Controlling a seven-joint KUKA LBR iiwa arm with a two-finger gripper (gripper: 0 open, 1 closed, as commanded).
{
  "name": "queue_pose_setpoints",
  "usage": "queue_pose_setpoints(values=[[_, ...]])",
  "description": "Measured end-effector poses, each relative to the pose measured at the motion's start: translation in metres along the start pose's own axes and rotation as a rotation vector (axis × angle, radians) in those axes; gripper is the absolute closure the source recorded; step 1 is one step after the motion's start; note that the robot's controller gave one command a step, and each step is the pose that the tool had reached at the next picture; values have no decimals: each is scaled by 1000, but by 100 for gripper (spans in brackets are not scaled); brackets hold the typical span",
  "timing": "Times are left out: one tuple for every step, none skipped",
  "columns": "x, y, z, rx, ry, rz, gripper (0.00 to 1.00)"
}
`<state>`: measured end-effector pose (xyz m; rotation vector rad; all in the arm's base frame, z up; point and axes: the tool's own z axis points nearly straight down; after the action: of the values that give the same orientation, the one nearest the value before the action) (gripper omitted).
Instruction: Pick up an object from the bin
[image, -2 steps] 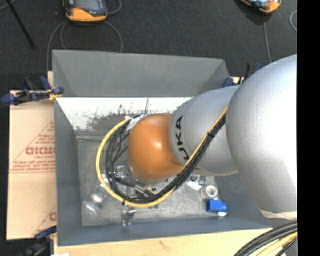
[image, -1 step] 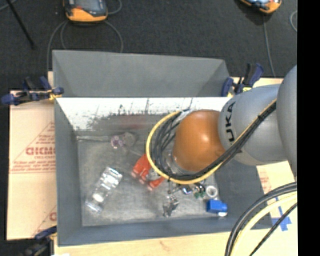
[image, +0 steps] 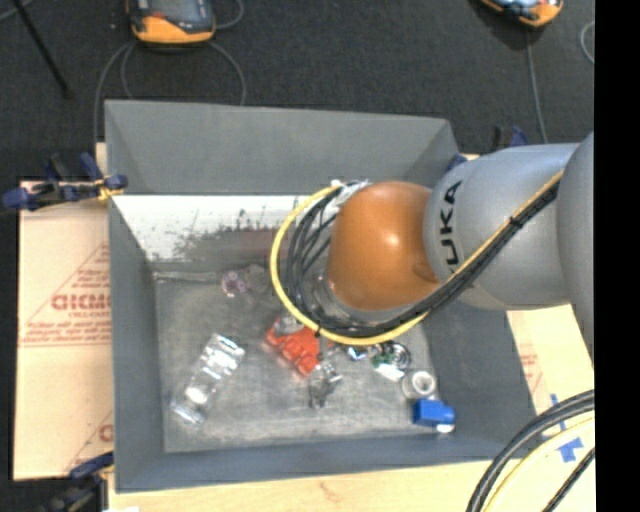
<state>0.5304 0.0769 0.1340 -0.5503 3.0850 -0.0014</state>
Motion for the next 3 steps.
queue_pose_setpoints(values=[[-49, -29, 18, 1, 1, 14, 0], [-54, -43, 58, -3, 4, -82, 0], [-56, -43, 57, -3, -2, -80, 100]])
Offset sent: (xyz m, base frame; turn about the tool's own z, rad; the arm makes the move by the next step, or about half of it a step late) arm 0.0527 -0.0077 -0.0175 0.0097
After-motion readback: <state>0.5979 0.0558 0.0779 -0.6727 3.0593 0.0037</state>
